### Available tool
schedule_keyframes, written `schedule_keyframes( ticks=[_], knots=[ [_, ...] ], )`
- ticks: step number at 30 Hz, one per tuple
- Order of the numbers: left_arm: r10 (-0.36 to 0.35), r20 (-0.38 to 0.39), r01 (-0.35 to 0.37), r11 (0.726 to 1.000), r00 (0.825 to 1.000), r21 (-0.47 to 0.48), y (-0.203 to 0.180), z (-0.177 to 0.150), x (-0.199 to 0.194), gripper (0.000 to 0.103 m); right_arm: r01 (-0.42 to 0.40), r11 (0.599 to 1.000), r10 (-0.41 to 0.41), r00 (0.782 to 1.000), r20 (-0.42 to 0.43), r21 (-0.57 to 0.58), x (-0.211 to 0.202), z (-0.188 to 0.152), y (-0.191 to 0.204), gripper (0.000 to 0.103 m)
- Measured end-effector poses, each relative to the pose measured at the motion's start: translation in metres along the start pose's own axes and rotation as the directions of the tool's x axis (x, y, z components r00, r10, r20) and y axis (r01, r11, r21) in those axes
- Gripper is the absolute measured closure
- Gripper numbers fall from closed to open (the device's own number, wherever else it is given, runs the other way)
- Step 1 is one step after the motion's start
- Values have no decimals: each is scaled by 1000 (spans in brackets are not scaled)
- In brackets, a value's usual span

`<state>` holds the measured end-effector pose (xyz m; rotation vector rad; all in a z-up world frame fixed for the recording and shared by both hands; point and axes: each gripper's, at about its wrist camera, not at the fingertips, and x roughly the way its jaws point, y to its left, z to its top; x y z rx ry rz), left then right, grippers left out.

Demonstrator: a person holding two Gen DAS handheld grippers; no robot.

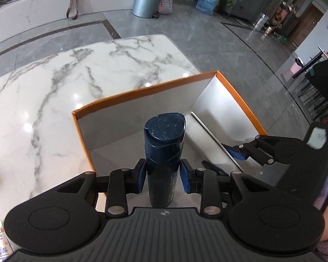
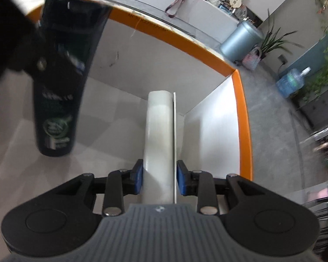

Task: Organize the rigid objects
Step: 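Carry the white box and shampoo bottle over the orange shoebox with both tools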

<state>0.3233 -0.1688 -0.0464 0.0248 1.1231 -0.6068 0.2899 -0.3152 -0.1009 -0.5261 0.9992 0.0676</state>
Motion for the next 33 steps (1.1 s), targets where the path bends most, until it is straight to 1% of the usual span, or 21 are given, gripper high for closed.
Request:
schedule_keyframes(
  ticks=[2,4,8,11,12,14,18,21,24,25,28,30,32,33],
  knots=[
    [2,-17,-2,1000,1000,4,-3,1,4,66,-48,998,48,999,-2,36,-4,1,-8,69],
    [29,-25,-29,999,999,21,-7,2,5,66,-105,992,105,994,6,74,-10,2,-15,67],
    [35,-37,-34,999,999,15,-8,4,5,66,-225,959,224,974,25,169,-15,2,-33,63],
    [23,-39,-22,1000,999,17,-8,4,4,66,-269,946,268,963,30,180,-16,2,-36,62],
    [21,-41,-20,1000,999,18,-9,5,6,66,-273,947,272,962,32,169,-17,1,-35,60],
    [20,-45,-19,1000,999,20,-11,5,7,66,-265,955,263,964,38,133,-21,-1,-27,59],
    [12,-54,-11,1000,998,18,-14,5,10,66,-186,979,184,982,34,88,-20,-5,-7,60],
    [7,-62,-7,1000,998,13,-14,5,13,66,-145,984,144,989,17,108,-19,3,-1,63],
    [6,-62,-5,1000,998,12,-15,4,13,66,-105,985,102,994,24,137,-17,10,6,68],
    [2,-64,-1,1000,998,11,-14,4,13,66,-96,985,94,995,22,140,-18,11,8,68],
    [-4,-69,5,1000,998,10,-14,5,14,66,-125,982,120,992,45,138,-27,4,10,67],
    [-6,-73,7,1000,997,9,-14,4,15,66,-166,978,160,985,57,129,-37,-10,7,67],
    [-8,-76,9,1000,997,4,-14,4,17,66,-244,962,237,969,70,123,-46,-19,-1,68],
    [-9,-76,9,1000,997,0,-14,5,18,66,-294,947,287,955,73,127,-51,-23,-1,72]
  ],
)
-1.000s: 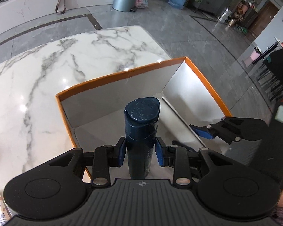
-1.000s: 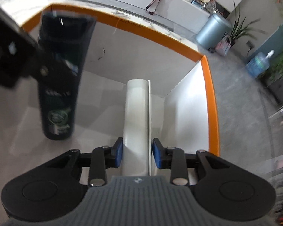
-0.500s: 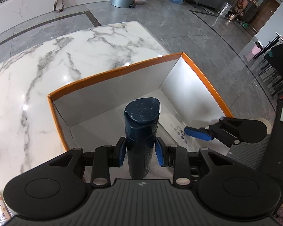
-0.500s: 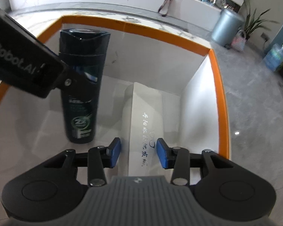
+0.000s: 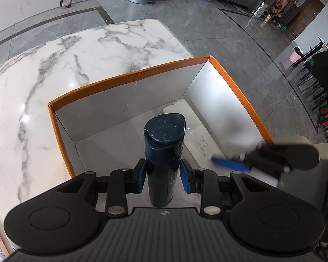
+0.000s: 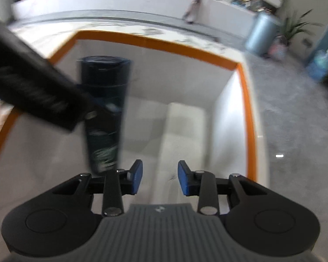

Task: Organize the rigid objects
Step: 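Carry the white box and shampoo bottle over the orange shoebox with both tools, then open the right tool to drop the white box while the left tool lays the bottle down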

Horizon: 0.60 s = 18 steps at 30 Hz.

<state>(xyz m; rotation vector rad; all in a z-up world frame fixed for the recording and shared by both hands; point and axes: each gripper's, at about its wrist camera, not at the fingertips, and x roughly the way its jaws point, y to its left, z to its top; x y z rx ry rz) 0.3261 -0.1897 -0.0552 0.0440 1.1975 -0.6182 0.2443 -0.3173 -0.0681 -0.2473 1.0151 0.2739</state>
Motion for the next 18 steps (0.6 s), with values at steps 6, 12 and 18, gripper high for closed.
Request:
schedule_keyframes(
  ticks=[6,12,18],
  knots=[
    [2,1,-2,1000,1000,-27,3,3,3,66,-106,994,104,991,-80,-23,10,-1,3,93],
    [-1,-2,1,999,1000,-37,4,6,6,66,-58,997,64,991,-114,58,24,11,-5,103],
    [-1,-12,0,998,1000,-55,3,4,10,66,-24,988,40,994,-99,150,16,15,-4,103]
  ],
)
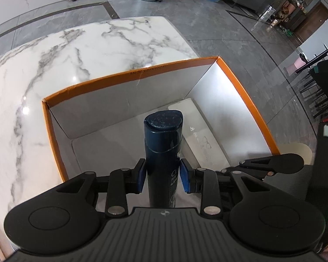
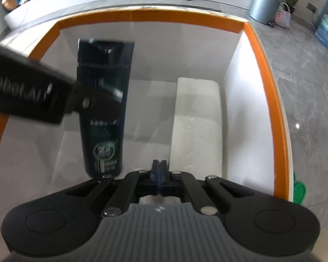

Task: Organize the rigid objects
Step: 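Open the right tool to drop the white box while the left tool lays the bottle down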

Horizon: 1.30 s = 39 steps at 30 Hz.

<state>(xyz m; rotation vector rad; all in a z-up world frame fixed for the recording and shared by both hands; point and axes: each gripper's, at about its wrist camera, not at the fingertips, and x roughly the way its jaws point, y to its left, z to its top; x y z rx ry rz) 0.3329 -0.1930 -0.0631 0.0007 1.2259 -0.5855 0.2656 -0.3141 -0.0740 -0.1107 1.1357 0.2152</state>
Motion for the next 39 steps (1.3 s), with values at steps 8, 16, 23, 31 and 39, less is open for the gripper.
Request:
schedule_keyframes(
  ticks=[8,16,23,31,39],
  knots=[
    [-92,-31,87,987,995,-137,3,8,12,66,34,999,-33,998,62,-11,-30,-4,12,98],
    [-86,-72,67,970,994,-235,3,12,44,66,130,977,-107,984,140,-168,-56,-9,-5,98],
    [-21,-92,5,985,996,-171,0,7,46,52,112,964,-85,989,117,-243,-38,5,-12,98],
    [41,-134,-4,965,990,261,-37,-21,34,43,62,893,-49,998,42,-446,-35,-8,-14,98],
    [131,-156,-39,871,979,489,-60,-43,43,40,40,831,-76,996,-43,-554,-21,-12,-6,99]
  ],
)
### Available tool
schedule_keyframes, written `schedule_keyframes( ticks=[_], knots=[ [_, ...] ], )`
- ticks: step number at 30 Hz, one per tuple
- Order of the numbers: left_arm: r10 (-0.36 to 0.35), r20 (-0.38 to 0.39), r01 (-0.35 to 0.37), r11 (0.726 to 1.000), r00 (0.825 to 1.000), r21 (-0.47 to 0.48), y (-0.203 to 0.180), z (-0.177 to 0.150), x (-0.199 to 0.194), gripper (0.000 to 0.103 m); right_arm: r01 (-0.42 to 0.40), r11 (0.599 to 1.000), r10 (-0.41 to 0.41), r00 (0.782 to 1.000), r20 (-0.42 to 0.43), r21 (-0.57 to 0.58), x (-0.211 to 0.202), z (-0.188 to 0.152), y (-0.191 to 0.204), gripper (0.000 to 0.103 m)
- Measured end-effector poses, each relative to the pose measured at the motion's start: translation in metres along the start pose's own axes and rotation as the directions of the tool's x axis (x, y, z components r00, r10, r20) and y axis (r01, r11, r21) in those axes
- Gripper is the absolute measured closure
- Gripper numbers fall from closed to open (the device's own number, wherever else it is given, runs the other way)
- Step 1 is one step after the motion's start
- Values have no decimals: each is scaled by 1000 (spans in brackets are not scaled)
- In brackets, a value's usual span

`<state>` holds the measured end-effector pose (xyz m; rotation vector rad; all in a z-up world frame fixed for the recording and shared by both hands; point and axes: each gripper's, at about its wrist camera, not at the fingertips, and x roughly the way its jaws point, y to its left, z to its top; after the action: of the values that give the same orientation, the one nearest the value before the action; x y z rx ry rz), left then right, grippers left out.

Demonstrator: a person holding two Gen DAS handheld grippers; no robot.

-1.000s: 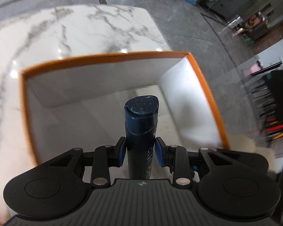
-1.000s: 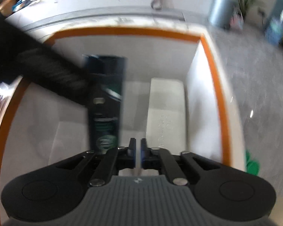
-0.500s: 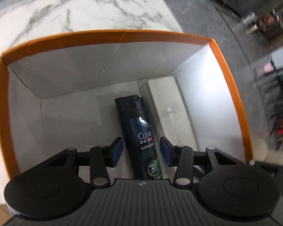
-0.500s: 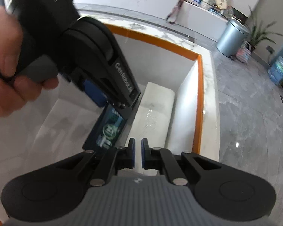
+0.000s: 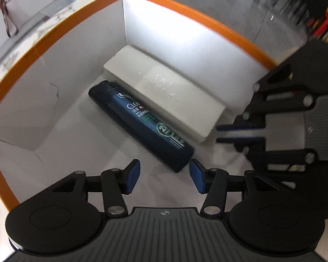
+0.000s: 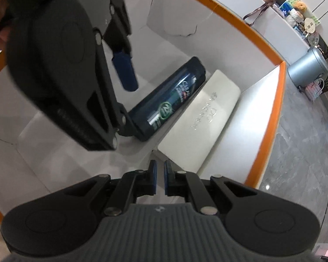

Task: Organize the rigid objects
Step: 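Open the right tool to drop the white box while the left tool lays the bottle down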

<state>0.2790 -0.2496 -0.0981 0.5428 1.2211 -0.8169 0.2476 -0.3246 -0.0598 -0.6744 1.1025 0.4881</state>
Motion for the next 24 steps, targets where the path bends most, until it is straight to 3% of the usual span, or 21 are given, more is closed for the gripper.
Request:
schedule_keyframes(
  ticks=[2,7,17,21,24],
  knots=[
    [15,-16,-15,1000,1000,20,-2,2,3,44,10,1000,-10,1000,-8,-1,5,3,-1,100],
    [18,21,-18,999,1000,29,0,0,0,68,48,999,-48,999,13,25,8,7,-3,100],
    [24,93,-33,995,995,94,-5,-2,-6,71,64,996,-65,998,24,54,3,8,-6,101],
    [48,88,-53,997,995,52,-1,-7,-8,71,63,997,-64,998,23,53,17,6,0,101],
    [-8,112,8,1000,994,-6,6,-7,-22,71,56,997,-58,998,26,54,17,2,0,93]
  ],
)
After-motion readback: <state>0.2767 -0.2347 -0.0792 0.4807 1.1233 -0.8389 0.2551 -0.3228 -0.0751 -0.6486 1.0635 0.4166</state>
